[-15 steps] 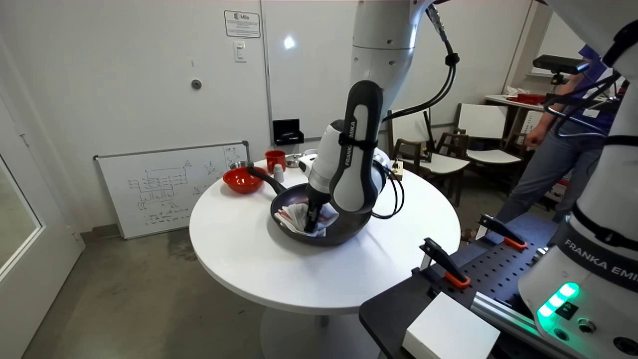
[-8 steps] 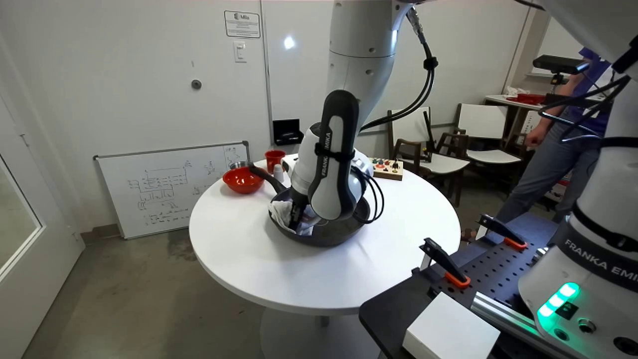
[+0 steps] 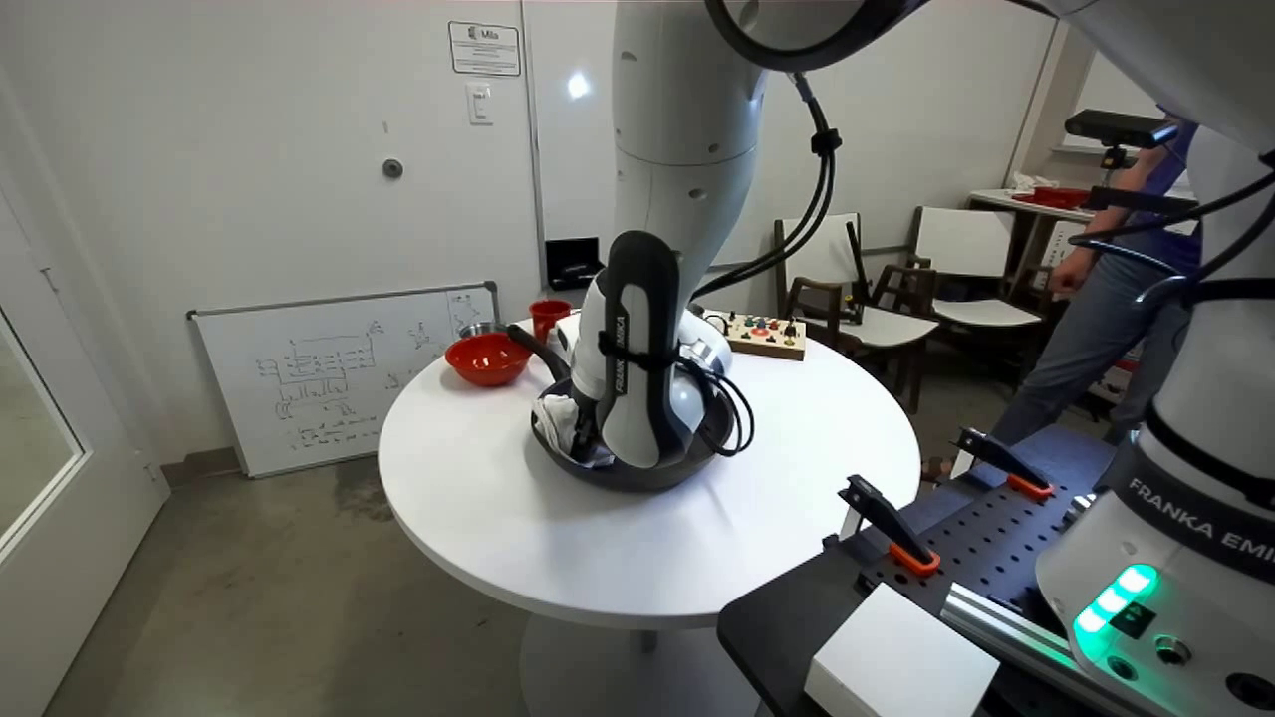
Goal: Wipe the pan with the dish cloth
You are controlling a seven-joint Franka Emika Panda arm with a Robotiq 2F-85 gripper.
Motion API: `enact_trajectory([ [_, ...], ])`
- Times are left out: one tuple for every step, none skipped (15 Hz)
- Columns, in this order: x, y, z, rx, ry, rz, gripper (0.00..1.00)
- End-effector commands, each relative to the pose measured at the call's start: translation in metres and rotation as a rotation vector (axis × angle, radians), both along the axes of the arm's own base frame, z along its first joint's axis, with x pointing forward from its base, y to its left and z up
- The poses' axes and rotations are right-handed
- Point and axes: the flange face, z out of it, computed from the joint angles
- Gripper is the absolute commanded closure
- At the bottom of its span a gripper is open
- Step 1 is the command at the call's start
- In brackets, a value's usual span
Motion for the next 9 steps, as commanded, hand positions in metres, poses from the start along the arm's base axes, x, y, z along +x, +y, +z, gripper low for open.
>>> enact_trajectory([
  [-0.017, -0.009, -0.015, -0.037, -0.003, -0.066, 1.0],
  [-0.019, -0.008, -0.016, -0.035, -0.008, -0.077, 1.0],
  [-0.019, -0.006, -0.017, -0.025, -0.01, -0.089, 1.0],
  [-0.02, -0.004, -0.016, -0.02, -0.013, -0.098, 1.0],
  [-0.019, -0.004, -0.016, -0.019, -0.024, -0.111, 1.0],
  [-0.02, -0.004, -0.016, -0.019, -0.028, -0.123, 1.0],
  [-0.022, -0.007, -0.017, -0.022, -0.029, -0.135, 1.0],
  [-0.024, -0.008, -0.017, -0.03, -0.019, -0.142, 1.0],
  [-0.029, -0.008, -0.019, -0.044, 0.025, -0.153, 1.0],
])
